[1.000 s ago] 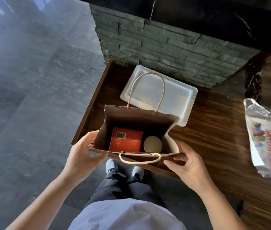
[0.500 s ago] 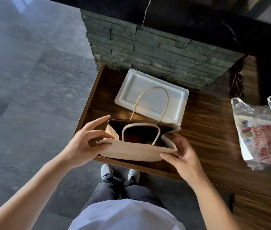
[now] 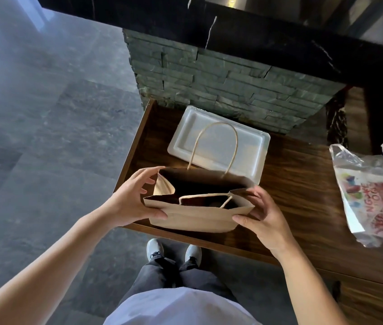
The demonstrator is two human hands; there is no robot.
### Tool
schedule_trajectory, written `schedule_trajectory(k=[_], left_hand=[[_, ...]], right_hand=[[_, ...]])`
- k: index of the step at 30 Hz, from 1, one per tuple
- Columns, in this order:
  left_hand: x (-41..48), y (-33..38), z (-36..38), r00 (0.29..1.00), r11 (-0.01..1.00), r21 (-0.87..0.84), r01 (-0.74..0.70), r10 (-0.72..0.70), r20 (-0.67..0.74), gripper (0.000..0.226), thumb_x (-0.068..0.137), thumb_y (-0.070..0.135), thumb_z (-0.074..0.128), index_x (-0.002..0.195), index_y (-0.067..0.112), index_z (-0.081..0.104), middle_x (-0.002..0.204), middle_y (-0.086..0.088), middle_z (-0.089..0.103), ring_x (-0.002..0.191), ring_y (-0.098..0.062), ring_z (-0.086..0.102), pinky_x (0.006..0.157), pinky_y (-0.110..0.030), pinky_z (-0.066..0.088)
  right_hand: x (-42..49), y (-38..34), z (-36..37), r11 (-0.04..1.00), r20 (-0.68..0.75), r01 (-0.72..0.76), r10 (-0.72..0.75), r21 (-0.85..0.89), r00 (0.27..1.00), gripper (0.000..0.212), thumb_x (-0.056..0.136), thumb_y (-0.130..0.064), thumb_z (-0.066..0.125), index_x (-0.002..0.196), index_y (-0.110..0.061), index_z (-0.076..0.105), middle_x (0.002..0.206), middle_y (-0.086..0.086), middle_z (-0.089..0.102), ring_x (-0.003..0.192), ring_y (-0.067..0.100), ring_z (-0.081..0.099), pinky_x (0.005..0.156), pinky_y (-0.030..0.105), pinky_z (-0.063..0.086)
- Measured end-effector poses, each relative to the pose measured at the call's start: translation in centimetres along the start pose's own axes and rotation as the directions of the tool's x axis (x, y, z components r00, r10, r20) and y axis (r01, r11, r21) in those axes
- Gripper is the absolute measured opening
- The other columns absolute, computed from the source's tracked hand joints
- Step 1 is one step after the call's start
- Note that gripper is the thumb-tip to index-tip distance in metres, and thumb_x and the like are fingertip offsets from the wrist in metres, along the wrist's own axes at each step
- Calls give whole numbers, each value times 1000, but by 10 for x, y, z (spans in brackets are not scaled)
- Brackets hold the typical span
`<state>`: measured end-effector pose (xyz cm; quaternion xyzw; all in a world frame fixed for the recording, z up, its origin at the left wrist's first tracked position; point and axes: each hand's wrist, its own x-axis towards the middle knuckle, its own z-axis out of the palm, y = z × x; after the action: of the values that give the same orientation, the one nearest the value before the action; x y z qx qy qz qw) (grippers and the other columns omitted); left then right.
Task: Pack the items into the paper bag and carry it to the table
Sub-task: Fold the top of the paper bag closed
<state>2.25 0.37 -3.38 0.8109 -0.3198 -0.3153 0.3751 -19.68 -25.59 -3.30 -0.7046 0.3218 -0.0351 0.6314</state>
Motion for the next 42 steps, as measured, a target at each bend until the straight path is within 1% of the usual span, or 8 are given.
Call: schedule_trajectory(k=[6,12,18,21,24,28,35,42], left_hand=[[-22,-12,3,998,995,-81,58,-58,6,132,46,43,96,146,57,12,141,37,25,120,12,43,81,-12,50],[-31,-11,37,994,994,-51,98,-100,-37,109,70,33,87,149,50,14,140,29,28,120,13,40,91,-9,43],[-38,-16,59,968,991,-86,103,-119,-221,89,73,21,86,144,39,35,137,21,39,117,3,47,73,0,43],[-45,-20,54,968,989,-111,101,-123,-220,90,73,16,86,141,44,35,135,24,39,111,12,45,68,4,40],[-44,-18,46,982,998,-45,45,-52,-181,83,73,13,85,128,55,39,127,34,41,109,0,55,70,1,44],[-32,-17,40,991,1000,18,-18,20,-130,73,73,14,85,124,49,48,121,37,42,102,-9,61,72,-3,49],[-19,-25,40,997,999,-50,-16,12,-78,49,74,8,81,116,28,65,110,17,59,95,-10,64,73,-13,54],[-16,-14,34,980,985,10,-169,170,-103,45,77,13,79,115,35,69,122,16,57,103,-10,62,77,-26,58]], right_hand=[[-20,10,4,995,-70,-95,97,40,993,70,62,-1,88,116,-34,59,123,-11,62,119,11,58,99,36,49],[-26,12,10,990,-12,-136,136,-35,991,60,68,-14,87,109,-47,58,125,-18,58,107,5,61,97,33,51],[-28,4,-7,978,69,-141,153,-153,986,62,61,-33,90,115,-43,60,126,-16,61,120,13,57,102,37,48],[-24,-15,-37,984,159,-49,76,-170,984,75,53,-54,88,122,-47,59,126,-19,64,120,4,58,97,31,51],[-11,-20,-39,916,214,-56,152,-397,965,93,46,-65,84,131,-40,54,131,-19,58,121,3,56,100,34,49],[2,-7,-5,940,275,-136,226,-311,934,66,50,-48,87,112,-35,67,112,-8,73,106,10,67,95,42,54],[1,20,13,981,144,-156,172,-112,975,36,69,-24,82,101,-39,72,102,-9,76,99,9,70,81,24,56],[-10,22,11,997,70,-78,79,-10,994,49,80,2,73,99,-44,74,102,-12,76,100,4,68,78,10,50]])
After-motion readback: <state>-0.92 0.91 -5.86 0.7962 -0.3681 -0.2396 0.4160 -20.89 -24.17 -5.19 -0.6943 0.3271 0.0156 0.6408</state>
